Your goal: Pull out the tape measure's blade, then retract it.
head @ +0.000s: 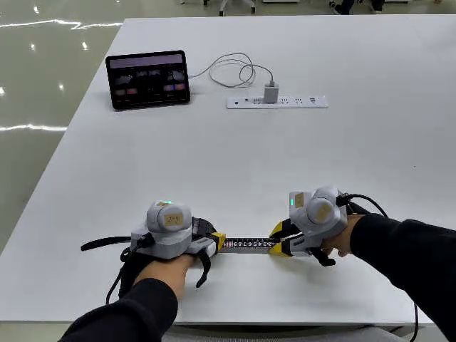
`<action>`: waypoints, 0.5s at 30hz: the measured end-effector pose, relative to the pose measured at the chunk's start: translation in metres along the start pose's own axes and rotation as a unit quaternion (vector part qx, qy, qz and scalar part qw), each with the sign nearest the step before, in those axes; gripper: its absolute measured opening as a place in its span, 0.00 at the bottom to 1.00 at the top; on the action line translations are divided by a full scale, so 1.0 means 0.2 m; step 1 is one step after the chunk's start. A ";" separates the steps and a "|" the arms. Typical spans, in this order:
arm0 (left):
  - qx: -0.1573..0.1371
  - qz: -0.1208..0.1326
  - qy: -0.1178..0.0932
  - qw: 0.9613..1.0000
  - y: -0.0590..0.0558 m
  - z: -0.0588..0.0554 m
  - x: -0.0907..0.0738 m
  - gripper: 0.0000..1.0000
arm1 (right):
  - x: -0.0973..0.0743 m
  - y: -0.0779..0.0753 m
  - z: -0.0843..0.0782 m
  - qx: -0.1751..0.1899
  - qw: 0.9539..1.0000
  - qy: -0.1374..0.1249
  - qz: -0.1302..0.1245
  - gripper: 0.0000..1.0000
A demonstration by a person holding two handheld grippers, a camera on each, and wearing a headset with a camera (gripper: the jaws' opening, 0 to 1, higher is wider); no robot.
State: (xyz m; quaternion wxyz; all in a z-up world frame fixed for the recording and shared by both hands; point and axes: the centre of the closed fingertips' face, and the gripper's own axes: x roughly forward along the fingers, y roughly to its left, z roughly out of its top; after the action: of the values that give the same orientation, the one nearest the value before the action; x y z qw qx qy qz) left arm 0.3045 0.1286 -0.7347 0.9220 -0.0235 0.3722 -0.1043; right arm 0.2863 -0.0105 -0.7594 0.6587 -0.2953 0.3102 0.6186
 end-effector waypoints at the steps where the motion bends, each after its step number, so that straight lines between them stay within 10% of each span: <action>1: 0.000 0.000 0.000 1.000 0.00 0.00 0.00 0.63 | 0.00 0.00 0.00 0.000 1.000 0.000 0.000 0.12; 15: -0.001 0.000 0.000 1.000 0.00 0.00 0.00 0.63 | 0.02 0.00 0.02 0.003 1.000 -0.006 -0.001 0.12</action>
State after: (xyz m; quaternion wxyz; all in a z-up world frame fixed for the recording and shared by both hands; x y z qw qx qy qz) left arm 0.3046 0.1289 -0.7347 0.9219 -0.0245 0.3724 -0.1042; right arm 0.2867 -0.0045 -0.7593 0.6617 -0.2901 0.3079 0.6191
